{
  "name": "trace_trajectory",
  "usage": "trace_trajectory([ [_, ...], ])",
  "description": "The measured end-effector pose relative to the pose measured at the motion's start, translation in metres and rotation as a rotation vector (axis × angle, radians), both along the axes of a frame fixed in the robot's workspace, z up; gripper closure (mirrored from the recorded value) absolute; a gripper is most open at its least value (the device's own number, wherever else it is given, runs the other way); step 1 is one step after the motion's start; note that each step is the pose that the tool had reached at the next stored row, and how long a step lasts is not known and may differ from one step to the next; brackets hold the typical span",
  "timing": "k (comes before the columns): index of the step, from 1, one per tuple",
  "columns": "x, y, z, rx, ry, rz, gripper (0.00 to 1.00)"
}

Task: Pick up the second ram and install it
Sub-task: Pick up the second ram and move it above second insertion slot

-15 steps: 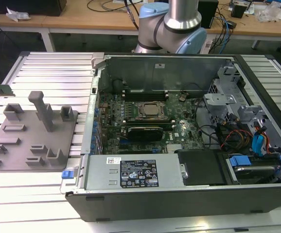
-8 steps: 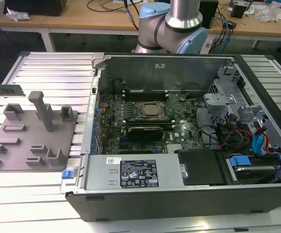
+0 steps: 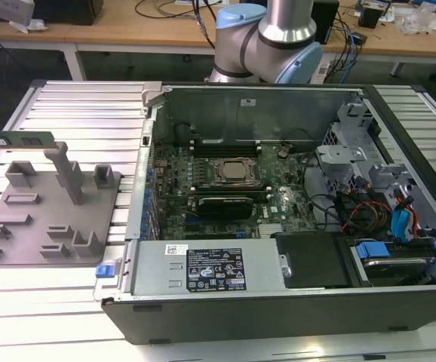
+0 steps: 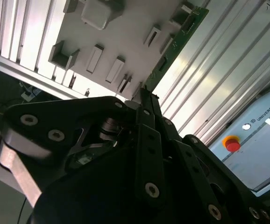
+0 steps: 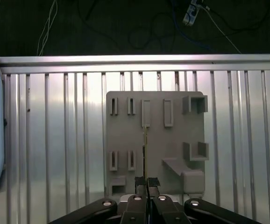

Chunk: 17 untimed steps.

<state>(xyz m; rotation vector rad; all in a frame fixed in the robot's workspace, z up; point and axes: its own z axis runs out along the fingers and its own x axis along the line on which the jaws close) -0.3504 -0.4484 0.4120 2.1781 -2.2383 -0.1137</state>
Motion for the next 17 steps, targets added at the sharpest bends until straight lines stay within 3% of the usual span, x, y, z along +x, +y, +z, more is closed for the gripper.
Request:
trace_trajectory([
  [12,0.031,0.0000,0.0000,0.0000,0.0000,0.000,0.91],
  [15,0.043,0.0000,0.0000,0.0000,0.0000,0.000,0.91],
  [17,0.061,0.0000,0.0000,0.0000,0.0000,0.000,0.91],
])
